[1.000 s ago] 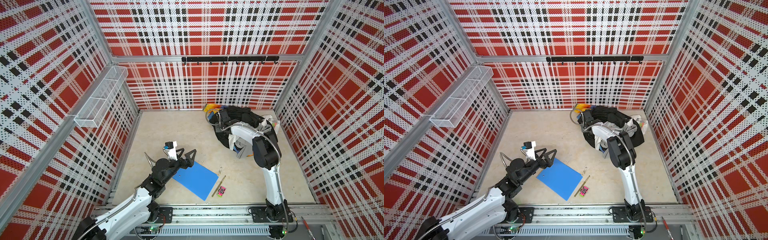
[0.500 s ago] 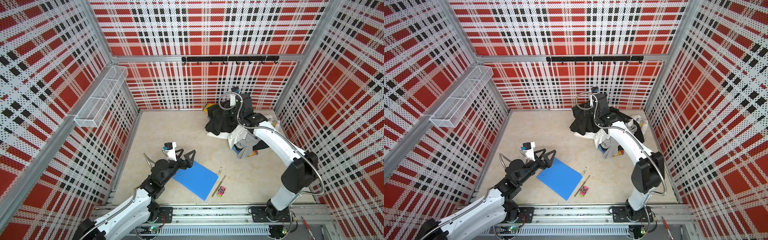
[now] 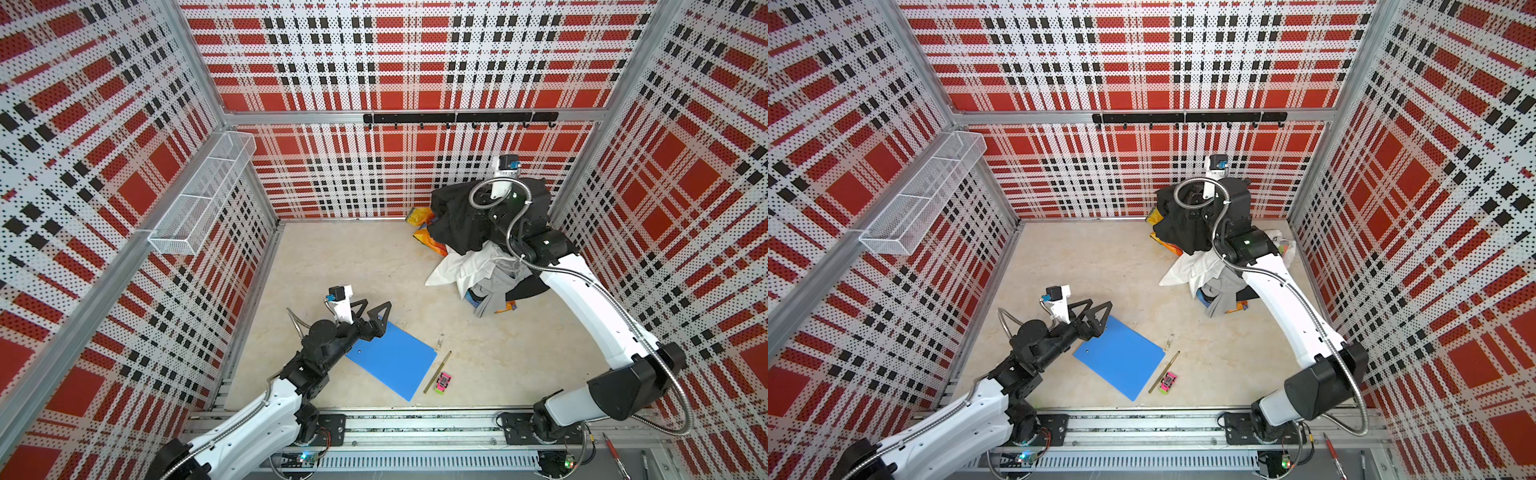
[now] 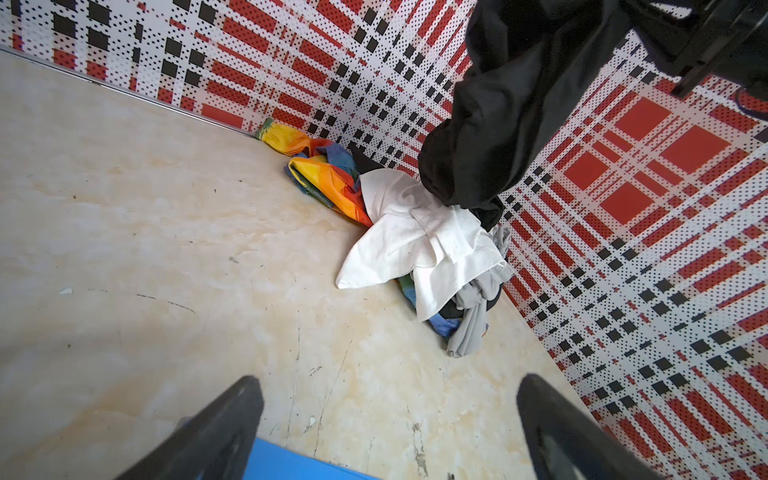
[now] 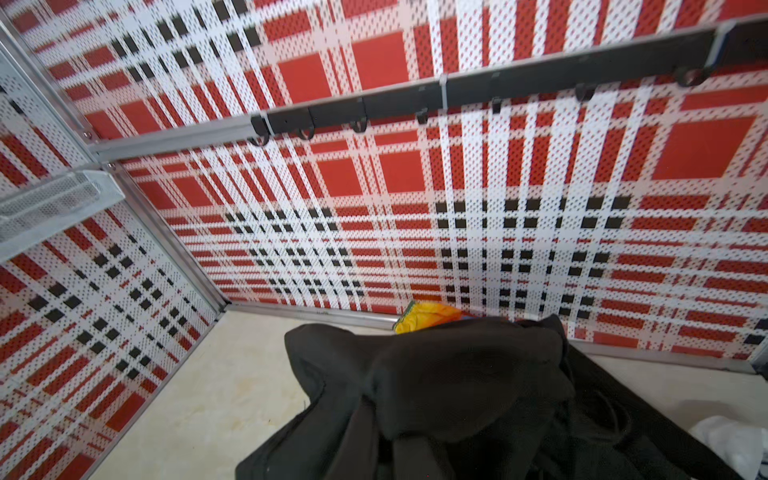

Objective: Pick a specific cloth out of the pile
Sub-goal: 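Lift the black garment upward out of the pile with the right gripper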

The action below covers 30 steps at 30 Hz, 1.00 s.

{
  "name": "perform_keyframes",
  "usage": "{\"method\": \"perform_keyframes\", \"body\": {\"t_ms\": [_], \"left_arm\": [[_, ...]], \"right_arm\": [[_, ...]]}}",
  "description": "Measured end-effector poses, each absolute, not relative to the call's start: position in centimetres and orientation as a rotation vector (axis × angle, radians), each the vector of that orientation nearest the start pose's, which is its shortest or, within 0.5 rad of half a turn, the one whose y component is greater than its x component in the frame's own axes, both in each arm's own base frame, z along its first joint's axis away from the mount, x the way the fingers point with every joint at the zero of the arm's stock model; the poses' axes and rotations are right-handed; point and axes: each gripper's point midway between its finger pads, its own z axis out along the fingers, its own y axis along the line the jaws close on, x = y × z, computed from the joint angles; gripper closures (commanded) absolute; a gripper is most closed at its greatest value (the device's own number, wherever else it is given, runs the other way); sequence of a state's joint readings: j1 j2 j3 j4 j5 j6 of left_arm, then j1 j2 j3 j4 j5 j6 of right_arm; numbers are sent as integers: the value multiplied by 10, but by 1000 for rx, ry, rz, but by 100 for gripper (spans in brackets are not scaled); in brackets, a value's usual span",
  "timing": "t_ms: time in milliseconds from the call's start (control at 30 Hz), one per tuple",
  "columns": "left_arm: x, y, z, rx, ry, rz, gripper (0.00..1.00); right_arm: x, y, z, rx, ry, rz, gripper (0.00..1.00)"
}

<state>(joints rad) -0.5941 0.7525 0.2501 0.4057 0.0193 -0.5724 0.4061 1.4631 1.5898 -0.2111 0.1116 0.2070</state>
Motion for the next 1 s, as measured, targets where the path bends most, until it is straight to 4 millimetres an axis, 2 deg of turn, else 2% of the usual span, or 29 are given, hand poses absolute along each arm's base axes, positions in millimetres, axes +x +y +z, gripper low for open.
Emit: {"method": "perform_keyframes", "body": {"t_ms": [167,300,567,833,1000], "left_arm": [[260,-180,203,32,1753,-893,1],[260,-182,201,32,1757,-900,1],[260,-185,204,45,1747,-919,3],[260,-188,203,50,1746,-937,3],[258,-190,206,57,1726,-963,4]], "right_arm": [[421,134,491,8,1500,413,100],[409,113,518,72,1375,458,100],[389,111,565,75,1183,602,100],[351,104,635,78,946,729,100],[335,94,658,112,830,813,100]]}}
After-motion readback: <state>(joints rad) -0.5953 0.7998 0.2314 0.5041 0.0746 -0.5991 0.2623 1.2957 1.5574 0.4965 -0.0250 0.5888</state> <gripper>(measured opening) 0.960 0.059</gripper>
